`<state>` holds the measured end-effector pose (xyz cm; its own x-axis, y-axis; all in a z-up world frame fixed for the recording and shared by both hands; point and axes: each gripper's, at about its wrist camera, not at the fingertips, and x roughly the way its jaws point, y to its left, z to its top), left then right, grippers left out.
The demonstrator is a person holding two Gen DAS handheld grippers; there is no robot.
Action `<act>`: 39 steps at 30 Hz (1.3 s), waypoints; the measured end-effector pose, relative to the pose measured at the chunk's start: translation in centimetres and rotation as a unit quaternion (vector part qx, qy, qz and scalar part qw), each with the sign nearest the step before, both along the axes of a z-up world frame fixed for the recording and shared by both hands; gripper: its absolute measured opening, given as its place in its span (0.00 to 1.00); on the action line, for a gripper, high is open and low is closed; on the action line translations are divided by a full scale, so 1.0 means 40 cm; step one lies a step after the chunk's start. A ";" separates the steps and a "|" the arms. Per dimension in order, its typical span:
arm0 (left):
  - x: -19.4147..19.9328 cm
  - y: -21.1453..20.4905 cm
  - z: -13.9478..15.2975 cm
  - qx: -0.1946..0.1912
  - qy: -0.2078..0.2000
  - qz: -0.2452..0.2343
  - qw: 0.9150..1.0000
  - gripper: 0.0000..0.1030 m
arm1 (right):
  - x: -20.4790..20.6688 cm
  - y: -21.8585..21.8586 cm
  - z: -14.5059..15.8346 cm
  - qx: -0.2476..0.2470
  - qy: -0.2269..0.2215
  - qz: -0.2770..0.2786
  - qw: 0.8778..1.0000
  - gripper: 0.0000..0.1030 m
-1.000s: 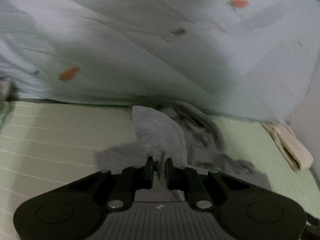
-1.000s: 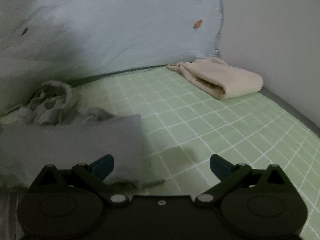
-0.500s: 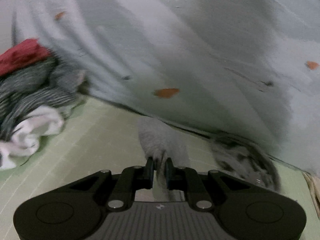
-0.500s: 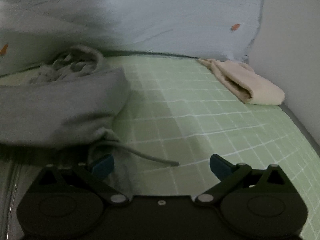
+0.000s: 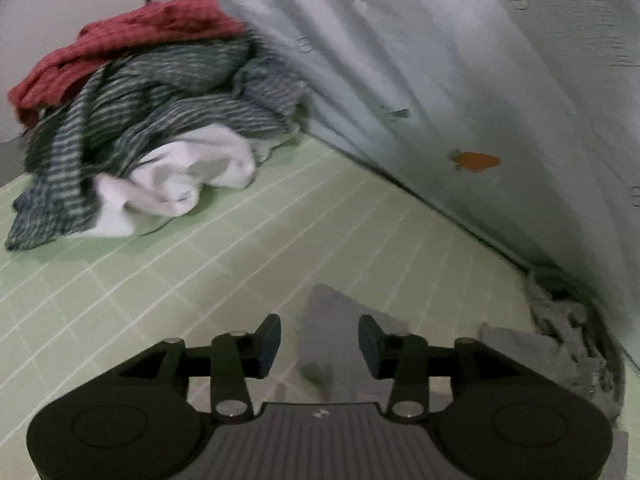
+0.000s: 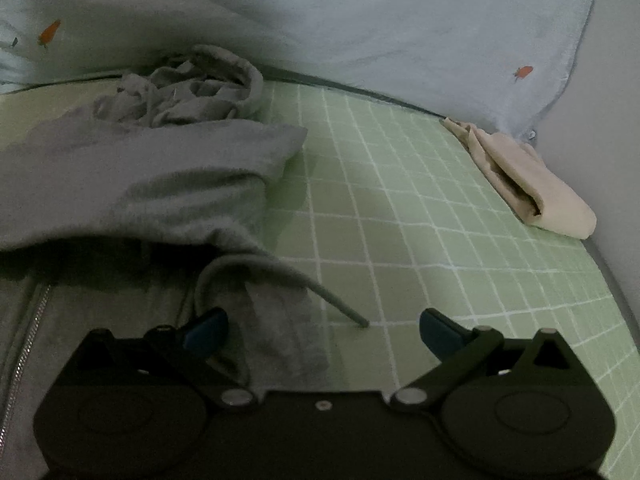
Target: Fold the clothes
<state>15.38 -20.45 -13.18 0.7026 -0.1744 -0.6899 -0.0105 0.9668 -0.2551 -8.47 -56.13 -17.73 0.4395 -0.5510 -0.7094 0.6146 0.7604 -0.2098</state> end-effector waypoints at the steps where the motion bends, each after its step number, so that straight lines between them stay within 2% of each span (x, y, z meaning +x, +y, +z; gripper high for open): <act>1: 0.000 0.004 -0.005 -0.001 0.003 -0.002 1.000 0.44 | -0.002 -0.002 -0.002 0.003 -0.004 -0.002 1.000 1.00; 4: -0.006 0.000 -0.012 -0.005 0.003 -0.025 1.000 0.47 | -0.006 -0.009 -0.008 0.012 -0.016 -0.007 1.000 1.00; 6: -0.014 -0.023 -0.014 -0.004 -0.001 -0.056 0.998 0.59 | -0.009 -0.013 -0.012 0.018 -0.024 -0.011 0.999 1.00; 8: -0.021 -0.055 -0.019 0.004 -0.004 -0.089 0.996 0.64 | -0.013 -0.018 -0.016 0.024 -0.032 -0.015 0.999 1.00; 13: -0.027 -0.128 -0.059 0.024 0.014 -0.139 0.990 0.64 | -0.025 -0.035 -0.024 0.050 -0.052 -0.021 0.997 1.00; 18: -0.024 -0.157 -0.103 0.070 0.038 -0.158 0.984 0.64 | -0.031 -0.046 -0.032 0.065 -0.067 -0.023 0.995 1.00; 21: -0.019 -0.154 -0.119 0.068 0.047 -0.160 0.984 0.64 | -0.035 -0.051 -0.035 0.070 -0.074 -0.023 0.994 1.00; 23: -0.023 -0.157 -0.120 0.075 0.043 -0.160 0.983 0.59 | -0.037 -0.053 -0.037 0.073 -0.078 -0.023 0.994 1.00; 25: -0.028 -0.167 -0.123 0.102 0.036 -0.157 0.982 0.43 | -0.036 -0.052 -0.039 0.070 -0.079 -0.022 0.994 1.00; 26: -0.030 -0.171 -0.125 0.115 0.032 -0.154 0.981 0.27 | -0.036 -0.053 -0.040 0.071 -0.081 -0.022 0.994 1.00; 27: -0.030 -0.168 -0.124 0.115 0.032 -0.152 0.981 0.15 | -0.037 -0.053 -0.041 0.071 -0.082 -0.022 0.994 1.00; 29: -0.023 -0.145 -0.121 0.072 0.044 -0.140 0.987 0.07 | -0.038 -0.052 -0.040 0.071 -0.083 -0.022 0.994 1.00; 32: -0.013 -0.121 -0.101 0.032 0.052 -0.117 0.991 0.06 | -0.040 -0.051 -0.041 0.070 -0.084 -0.022 0.994 1.00; 34: -0.014 -0.122 -0.073 0.010 0.039 -0.123 0.992 0.06 | -0.040 -0.050 -0.042 0.069 -0.087 -0.022 0.994 1.00; 39: -0.048 -0.191 0.017 -0.016 -0.011 -0.175 0.984 0.06 | -0.044 -0.050 -0.046 0.064 -0.096 -0.020 0.993 1.00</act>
